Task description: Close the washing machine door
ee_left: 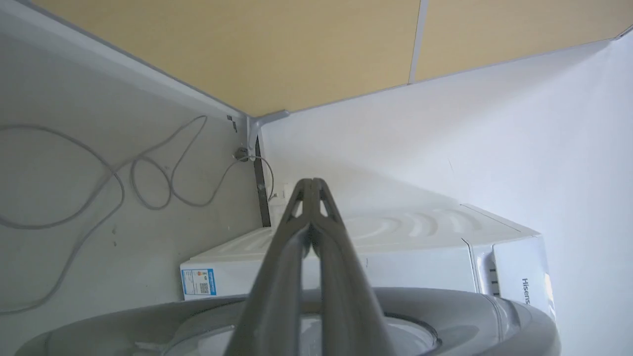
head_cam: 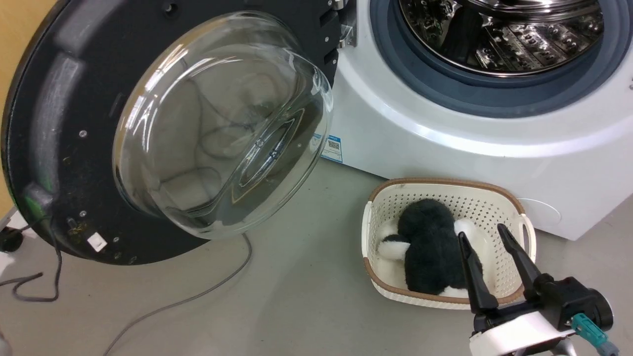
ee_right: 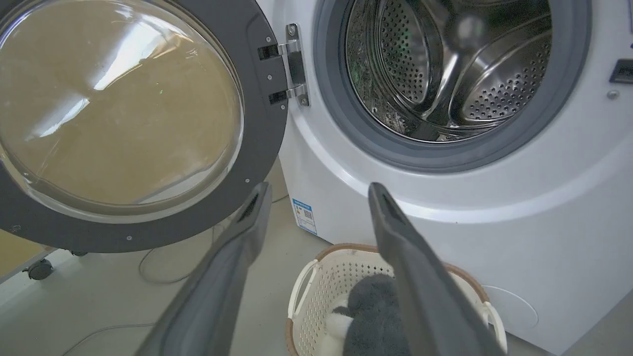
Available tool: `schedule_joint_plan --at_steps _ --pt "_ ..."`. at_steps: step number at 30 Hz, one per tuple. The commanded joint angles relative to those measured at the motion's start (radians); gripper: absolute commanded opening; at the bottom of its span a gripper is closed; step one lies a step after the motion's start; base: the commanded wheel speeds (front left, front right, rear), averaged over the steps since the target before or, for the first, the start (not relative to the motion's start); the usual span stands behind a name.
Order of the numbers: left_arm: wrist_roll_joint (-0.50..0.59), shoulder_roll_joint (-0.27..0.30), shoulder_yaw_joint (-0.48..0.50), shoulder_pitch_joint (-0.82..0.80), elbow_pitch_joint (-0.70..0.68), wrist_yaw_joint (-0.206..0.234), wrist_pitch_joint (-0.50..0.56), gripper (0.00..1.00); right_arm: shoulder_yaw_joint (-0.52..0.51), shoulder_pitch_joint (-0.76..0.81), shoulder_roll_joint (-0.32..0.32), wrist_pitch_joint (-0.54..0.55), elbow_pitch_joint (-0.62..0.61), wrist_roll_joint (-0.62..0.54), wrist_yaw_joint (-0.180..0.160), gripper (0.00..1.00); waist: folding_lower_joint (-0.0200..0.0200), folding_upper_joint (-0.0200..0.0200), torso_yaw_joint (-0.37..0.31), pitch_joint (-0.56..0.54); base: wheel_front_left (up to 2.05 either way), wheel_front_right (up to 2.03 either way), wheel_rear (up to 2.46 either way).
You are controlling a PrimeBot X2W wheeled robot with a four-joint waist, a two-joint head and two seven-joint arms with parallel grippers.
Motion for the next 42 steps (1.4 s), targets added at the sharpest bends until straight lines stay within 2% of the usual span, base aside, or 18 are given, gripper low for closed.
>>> schedule_joint_plan --at_steps 1,8,18,19,28,29,34,39,40,42 --pt "-0.014 0.008 0.000 -0.003 0.007 -0.002 0.038 0.00 -0.002 -0.011 -0.004 0.001 -0.004 -0.004 0.001 1.00 -0.0001 0.0000 -0.002 -0.001 0.00 0.00 0.00" --pt "-0.054 0.002 -0.045 0.073 -0.011 -0.036 0.237 0.00 -0.011 -0.010 -0.003 -0.002 0.006 0.001 0.001 1.00 -0.0001 0.0000 0.000 -0.018 0.00 0.00 0.00" --pt "-0.132 -0.061 -0.079 0.182 -0.128 -0.053 0.443 0.00 -0.017 0.000 0.003 -0.014 0.036 0.015 0.001 1.00 -0.0001 0.0000 -0.003 -0.076 0.00 0.00 0.00" --pt "-0.153 -0.089 -0.086 0.231 -0.185 -0.041 0.497 0.00 -0.028 0.009 0.004 -0.020 0.047 0.023 0.001 1.00 -0.0001 0.0000 -0.008 -0.102 0.00 0.00 0.00" --pt "-0.203 -0.211 -0.128 0.370 -0.423 0.049 0.620 0.00 -0.037 0.035 0.006 -0.029 0.068 0.058 0.001 1.00 -0.0001 0.0000 -0.050 -0.167 0.00 0.00 0.00" --pt "-0.203 -0.211 -0.128 0.370 -0.423 0.049 0.620 0.00 -0.037 0.035 0.006 -0.029 0.068 0.058 0.001 1.00 -0.0001 0.0000 -0.050 -0.167 0.00 0.00 0.00" --pt "-0.233 -0.277 -0.167 0.440 -0.550 0.103 0.677 0.00 -0.040 0.045 0.006 -0.031 0.072 0.067 0.001 1.00 -0.0001 0.0000 -0.096 -0.184 0.00 0.00 0.00" --pt "-0.270 -0.318 -0.241 0.517 -0.671 0.127 0.687 0.00 -0.037 0.044 0.006 -0.032 0.073 0.069 0.001 1.00 -0.0001 0.0000 -0.159 -0.182 0.00 0.00 0.00" --pt "-0.315 -0.325 -0.317 0.563 -0.726 0.144 0.659 0.00 -0.035 0.042 0.006 -0.032 0.069 0.067 0.001 1.00 -0.0001 0.0000 -0.201 -0.171 0.00 0.00 0.00" --pt "-0.371 -0.326 -0.390 0.591 -0.748 0.153 0.620 0.00 -0.035 0.038 0.006 -0.032 0.067 0.065 0.001 1.00 -0.0001 0.0000 -0.233 -0.160 0.00 0.00 0.00"
